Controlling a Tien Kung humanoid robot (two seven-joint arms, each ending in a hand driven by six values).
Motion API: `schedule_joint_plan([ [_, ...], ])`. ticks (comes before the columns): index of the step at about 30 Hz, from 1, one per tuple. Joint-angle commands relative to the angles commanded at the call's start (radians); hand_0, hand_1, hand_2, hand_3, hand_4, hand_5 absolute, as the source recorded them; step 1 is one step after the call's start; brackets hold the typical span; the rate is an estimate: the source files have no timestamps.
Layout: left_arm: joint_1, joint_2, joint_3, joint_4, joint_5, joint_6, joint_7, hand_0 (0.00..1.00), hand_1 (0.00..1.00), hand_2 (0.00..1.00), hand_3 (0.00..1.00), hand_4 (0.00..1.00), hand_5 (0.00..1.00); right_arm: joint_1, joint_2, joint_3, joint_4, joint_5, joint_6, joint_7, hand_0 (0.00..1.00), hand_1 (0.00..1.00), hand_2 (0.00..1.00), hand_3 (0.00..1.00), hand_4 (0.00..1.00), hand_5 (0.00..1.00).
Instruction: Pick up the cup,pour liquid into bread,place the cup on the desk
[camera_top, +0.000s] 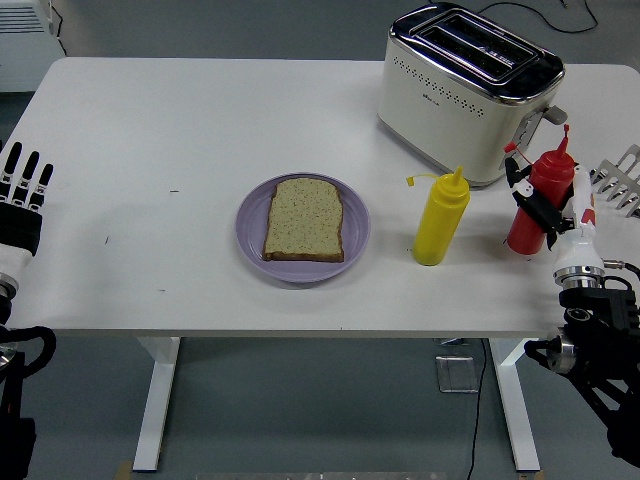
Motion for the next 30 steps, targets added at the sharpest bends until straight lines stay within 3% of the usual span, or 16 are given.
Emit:
schedule_joint_plan([
  [14, -0.001, 0.000, -0.001, 0.000, 0.001, 0.000, 0.000, 0.786, 0.736, 0.735, 0.698, 0.542, 0.998, 0.013, 0.013, -0.026, -0.087, 0.011, -0.006, 0.012, 0.071, 0.053, 0.163, 0.261, 0.758, 0.321],
  [30, 0.000, 0.000, 0.000, 0.000, 0.000, 0.000, 0.000, 0.787, 0.736, 0.735, 0.699, 0.545, 0.998, -0.001, 0.014, -0.005, -0.088, 0.001, -0.008, 0.002, 0.109, 0.080, 0.195, 0.303, 0.755, 0.316],
])
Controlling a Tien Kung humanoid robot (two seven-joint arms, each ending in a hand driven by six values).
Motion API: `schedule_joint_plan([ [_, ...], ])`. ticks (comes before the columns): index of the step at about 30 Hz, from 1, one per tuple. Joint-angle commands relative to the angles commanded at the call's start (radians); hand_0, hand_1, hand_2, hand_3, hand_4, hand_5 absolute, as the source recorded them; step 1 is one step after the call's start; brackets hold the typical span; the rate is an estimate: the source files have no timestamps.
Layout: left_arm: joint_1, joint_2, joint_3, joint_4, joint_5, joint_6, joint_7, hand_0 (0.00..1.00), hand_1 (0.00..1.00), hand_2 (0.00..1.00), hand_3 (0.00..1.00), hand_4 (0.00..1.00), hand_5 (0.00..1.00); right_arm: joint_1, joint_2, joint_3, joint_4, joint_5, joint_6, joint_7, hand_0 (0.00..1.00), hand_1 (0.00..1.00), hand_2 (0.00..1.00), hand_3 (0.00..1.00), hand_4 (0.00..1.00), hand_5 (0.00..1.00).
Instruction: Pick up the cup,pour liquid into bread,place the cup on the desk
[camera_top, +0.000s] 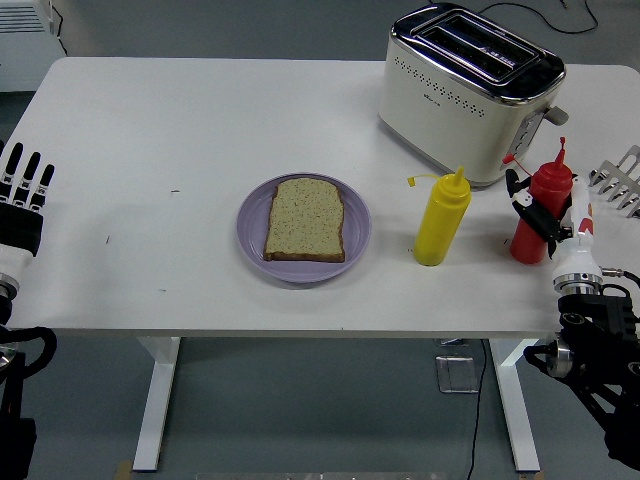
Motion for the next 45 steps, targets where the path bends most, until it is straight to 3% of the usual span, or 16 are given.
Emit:
schedule_joint_plan([
  [4, -0.001, 0.000, 0.002, 0.000, 0.000, 0.000, 0.000, 0.787, 0.736, 0.735, 0.699, 0.545, 0.998, -0.011, -0.003, 0.015, 0.004, -0.059, 0.012, -0.060, 0.109, 0.080, 0.195, 0.303, 0.755, 0.316],
  [5, -0.001, 0.000, 0.002, -0.001, 0.000, 0.000, 0.000, 0.787, 0.735, 0.736, 0.698, 0.544, 0.998, -0.014, -0.003, 0.018, 0.006, -0.076, 0.015, -0.076, 0.169, 0.122, 0.203, 0.297, 0.929, 0.538],
  [9, 0.001, 0.000, 0.003, -0.001, 0.001, 0.000, 0.000, 0.787, 0.735, 0.736, 0.698, 0.544, 0.998, -0.042, -0.009, 0.050, 0.029, -0.171, 0.051, -0.157, 0.169, 0.122, 0.203, 0.297, 0.929, 0.538],
  [11, 0.001, 0.000, 0.004, -0.001, 0.001, -0.001, 0.000, 0.786, 0.737, 0.736, 0.698, 0.543, 0.998, -0.051, -0.012, 0.061, 0.038, -0.193, 0.070, -0.179, 0.217, 0.175, 0.248, 0.349, 0.968, 0.562],
  [16, 0.003, 0.000, 0.007, 0.000, 0.001, 0.000, 0.000, 0.786, 0.737, 0.736, 0.698, 0.543, 0.998, -0.074, -0.016, 0.101, 0.062, -0.245, 0.126, -0.224, 0.217, 0.175, 0.248, 0.349, 0.968, 0.562],
  [17, 0.004, 0.000, 0.008, 0.000, 0.001, -0.001, 0.000, 0.786, 0.737, 0.736, 0.698, 0.544, 0.998, -0.076, -0.016, 0.107, 0.065, -0.250, 0.131, -0.226, 0.271, 0.237, 0.308, 0.456, 0.986, 0.556],
  [22, 0.006, 0.000, 0.010, 0.000, 0.002, 0.000, 0.000, 0.786, 0.737, 0.736, 0.698, 0.544, 0.998, -0.086, -0.016, 0.128, 0.077, -0.251, 0.131, -0.215, 0.271, 0.237, 0.308, 0.456, 0.986, 0.556],
  [23, 0.006, 0.000, 0.011, 0.000, 0.002, 0.000, 0.000, 0.786, 0.737, 0.736, 0.698, 0.543, 0.998, -0.089, -0.016, 0.137, 0.081, -0.244, 0.128, -0.207, 0.305, 0.273, 0.339, 0.507, 0.992, 0.539],
  [45, 0.005, 0.000, 0.007, 0.000, 0.001, 0.000, 0.000, 0.786, 0.737, 0.735, 0.698, 0.543, 0.998, -0.113, -0.013, 0.231, 0.134, -0.194, 0.087, -0.118, 0.371, 0.332, 0.380, 0.574, 0.984, 0.488],
])
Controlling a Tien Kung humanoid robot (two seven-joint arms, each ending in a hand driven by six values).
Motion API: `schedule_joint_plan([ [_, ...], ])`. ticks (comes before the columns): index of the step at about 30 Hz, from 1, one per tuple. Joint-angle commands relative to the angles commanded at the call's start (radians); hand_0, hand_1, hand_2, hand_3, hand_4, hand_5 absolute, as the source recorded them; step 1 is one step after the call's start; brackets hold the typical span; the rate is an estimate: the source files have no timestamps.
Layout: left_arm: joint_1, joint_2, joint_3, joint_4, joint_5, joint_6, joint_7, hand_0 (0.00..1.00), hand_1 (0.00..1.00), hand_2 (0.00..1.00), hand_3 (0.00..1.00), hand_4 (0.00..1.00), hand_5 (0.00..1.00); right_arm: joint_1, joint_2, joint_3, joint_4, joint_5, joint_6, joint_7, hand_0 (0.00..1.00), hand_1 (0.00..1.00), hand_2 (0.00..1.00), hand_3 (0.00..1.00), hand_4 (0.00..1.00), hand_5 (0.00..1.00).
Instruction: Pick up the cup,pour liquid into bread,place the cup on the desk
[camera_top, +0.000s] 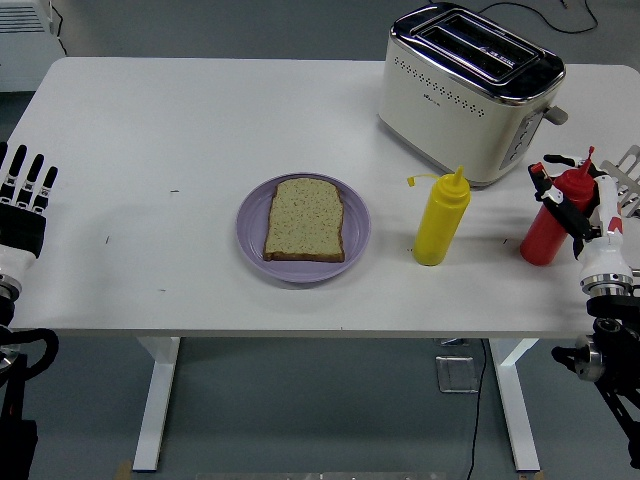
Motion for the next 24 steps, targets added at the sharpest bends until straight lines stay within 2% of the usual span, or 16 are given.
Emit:
schedule_joint_plan([
  [1, 0.000, 0.000, 0.000, 0.000, 0.000, 0.000, 0.000, 0.786, 0.737, 0.735, 0.698, 0.543, 0.998, -0.002, -0.001, 0.008, 0.007, -0.003, -0.002, 0.001, 0.371, 0.332, 0.380, 0.574, 0.984, 0.488],
  [2, -0.001, 0.000, 0.000, 0.000, 0.000, 0.000, 0.000, 0.787, 0.737, 0.735, 0.698, 0.543, 0.998, -0.005, 0.000, 0.017, 0.014, -0.006, -0.003, 0.002, 0.549, 0.502, 0.515, 0.764, 0.980, 0.460],
  [7, -0.003, 0.001, 0.000, 0.000, 0.000, 0.000, 0.000, 0.787, 0.737, 0.735, 0.698, 0.543, 0.998, -0.024, -0.002, 0.067, 0.053, -0.026, 0.002, 0.000, 0.549, 0.502, 0.515, 0.764, 0.980, 0.460],
  [8, -0.004, 0.001, 0.000, 0.000, 0.000, 0.000, 0.000, 0.787, 0.737, 0.735, 0.698, 0.543, 0.998, -0.027, -0.003, 0.073, 0.059, -0.031, 0.003, -0.001, 0.770, 0.706, 0.741, 0.929, 0.978, 0.447],
  [13, -0.004, 0.002, -0.002, 0.000, 0.000, 0.000, 0.000, 0.787, 0.737, 0.735, 0.698, 0.543, 0.998, -0.053, -0.012, 0.115, 0.114, -0.065, 0.015, -0.013, 0.770, 0.706, 0.741, 0.929, 0.978, 0.447],
  [14, -0.005, 0.002, -0.002, 0.000, 0.000, 0.000, 0.000, 0.787, 0.737, 0.736, 0.698, 0.544, 0.998, -0.059, -0.015, 0.127, 0.131, -0.076, 0.015, -0.016, 0.870, 0.810, 0.903, 0.998, 0.972, 0.424],
  [24, -0.005, 0.001, -0.001, 0.001, -0.001, 0.001, 0.000, 0.787, 0.737, 0.736, 0.698, 0.544, 0.998, -0.062, -0.029, 0.173, 0.233, -0.152, 0.015, -0.047, 0.893, 0.837, 0.934, 0.998, 0.968, 0.413],
])
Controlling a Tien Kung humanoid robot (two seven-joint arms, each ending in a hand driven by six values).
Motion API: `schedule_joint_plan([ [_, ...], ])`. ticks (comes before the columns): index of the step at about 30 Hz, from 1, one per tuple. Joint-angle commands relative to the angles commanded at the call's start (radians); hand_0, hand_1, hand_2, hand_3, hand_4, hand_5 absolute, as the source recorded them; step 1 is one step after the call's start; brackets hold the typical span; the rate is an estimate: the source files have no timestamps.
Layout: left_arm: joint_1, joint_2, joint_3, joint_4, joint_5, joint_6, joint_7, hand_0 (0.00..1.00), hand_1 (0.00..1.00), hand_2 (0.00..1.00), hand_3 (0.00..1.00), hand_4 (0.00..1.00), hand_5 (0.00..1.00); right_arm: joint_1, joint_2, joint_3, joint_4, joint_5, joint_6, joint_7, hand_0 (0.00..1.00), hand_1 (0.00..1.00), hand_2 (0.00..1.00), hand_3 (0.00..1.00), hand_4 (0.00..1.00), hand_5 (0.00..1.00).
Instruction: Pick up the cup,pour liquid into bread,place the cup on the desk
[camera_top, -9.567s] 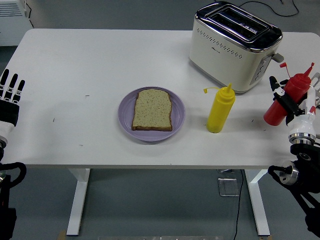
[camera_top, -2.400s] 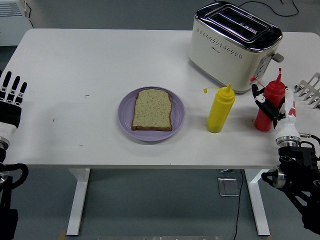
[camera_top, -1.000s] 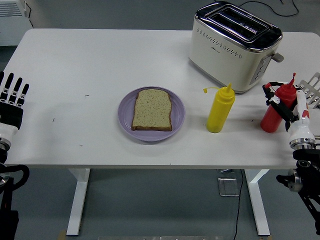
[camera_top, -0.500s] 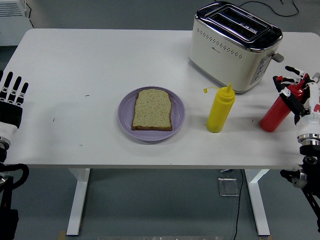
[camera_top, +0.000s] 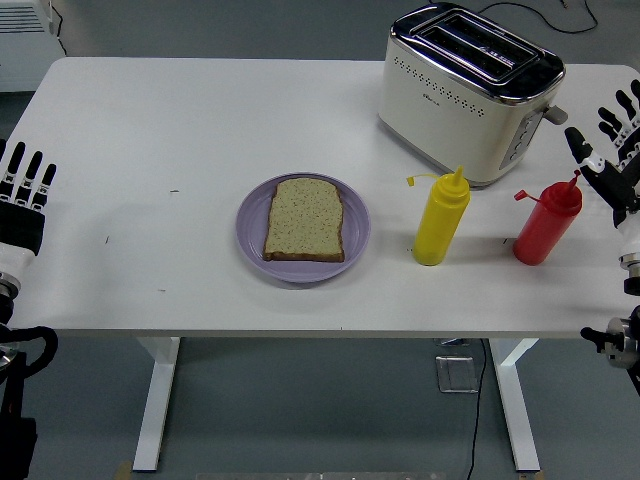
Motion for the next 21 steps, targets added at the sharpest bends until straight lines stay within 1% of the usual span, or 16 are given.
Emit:
schedule_joint_plan([
  [2, 0.000, 0.000, 0.000, 0.000, 0.000, 0.000, 0.000, 0.787, 0.737, 0.735, 0.698, 0.544, 0.998, 0.002, -0.001, 0.008, 0.015, -0.011, -0.001, -0.006, 0.906, 0.851, 0.951, 0.998, 0.966, 0.409],
  [7, 0.000, 0.000, -0.002, 0.000, 0.000, 0.000, 0.000, 0.787, 0.737, 0.735, 0.698, 0.544, 0.998, 0.005, -0.008, 0.044, 0.050, -0.021, -0.004, -0.017, 0.906, 0.851, 0.951, 0.998, 0.966, 0.409],
  [8, 0.000, 0.000, -0.002, 0.000, 0.000, 0.000, 0.000, 0.787, 0.738, 0.735, 0.698, 0.545, 0.998, 0.005, -0.008, 0.046, 0.051, -0.021, -0.004, -0.017, 0.909, 0.853, 0.955, 0.998, 0.960, 0.396],
  [9, -0.001, 0.000, -0.002, 0.000, 0.000, 0.000, 0.000, 0.787, 0.738, 0.735, 0.698, 0.545, 0.998, 0.003, -0.010, 0.061, 0.063, -0.011, 0.002, -0.019, 0.909, 0.853, 0.955, 0.998, 0.960, 0.396],
  [12, -0.001, 0.000, -0.002, -0.001, 0.000, 0.000, 0.000, 0.787, 0.738, 0.735, 0.698, 0.545, 0.998, -0.005, -0.011, 0.112, 0.098, 0.064, 0.036, -0.013, 0.909, 0.853, 0.955, 0.998, 0.960, 0.396],
  [14, -0.001, 0.000, -0.002, 0.000, 0.000, 0.001, 0.000, 0.787, 0.738, 0.735, 0.698, 0.544, 0.998, -0.011, -0.012, 0.152, 0.120, 0.132, 0.075, -0.006, 0.906, 0.845, 0.941, 0.985, 0.947, 0.414],
  [16, -0.001, 0.000, -0.002, 0.000, 0.000, 0.001, 0.000, 0.787, 0.738, 0.735, 0.698, 0.544, 0.998, -0.013, -0.013, 0.166, 0.126, 0.189, 0.089, -0.005, 0.906, 0.845, 0.941, 0.985, 0.947, 0.414],
  [17, -0.001, 0.000, -0.002, 0.000, 0.000, 0.001, 0.000, 0.787, 0.738, 0.735, 0.698, 0.544, 0.998, -0.016, -0.015, 0.194, 0.134, 0.233, 0.119, -0.004, 0.906, 0.845, 0.941, 0.985, 0.947, 0.414],
  [18, -0.001, 0.000, -0.002, 0.000, 0.000, 0.001, 0.000, 0.787, 0.738, 0.735, 0.698, 0.544, 0.998, -0.018, -0.017, 0.210, 0.137, 0.269, 0.135, -0.003, 0.906, 0.845, 0.941, 0.985, 0.947, 0.414],
  [19, -0.001, 0.000, -0.001, 0.000, 0.000, 0.001, 0.000, 0.787, 0.738, 0.735, 0.698, 0.544, 0.998, -0.020, -0.018, 0.235, 0.138, 0.315, 0.167, -0.003, 0.906, 0.845, 0.941, 0.985, 0.947, 0.414],
  [20, -0.001, 0.000, -0.001, 0.000, 0.000, 0.000, 0.000, 0.787, 0.737, 0.735, 0.698, 0.544, 0.998, -0.022, -0.019, 0.258, 0.135, 0.353, 0.196, -0.002, 0.890, 0.818, 0.912, 0.946, 0.921, 0.457],
  [21, -0.001, 0.000, -0.001, 0.000, 0.000, 0.000, 0.000, 0.787, 0.737, 0.735, 0.698, 0.544, 0.998, -0.023, -0.020, 0.276, 0.133, 0.392, 0.219, -0.002, 0.890, 0.818, 0.912, 0.946, 0.921, 0.457],
])
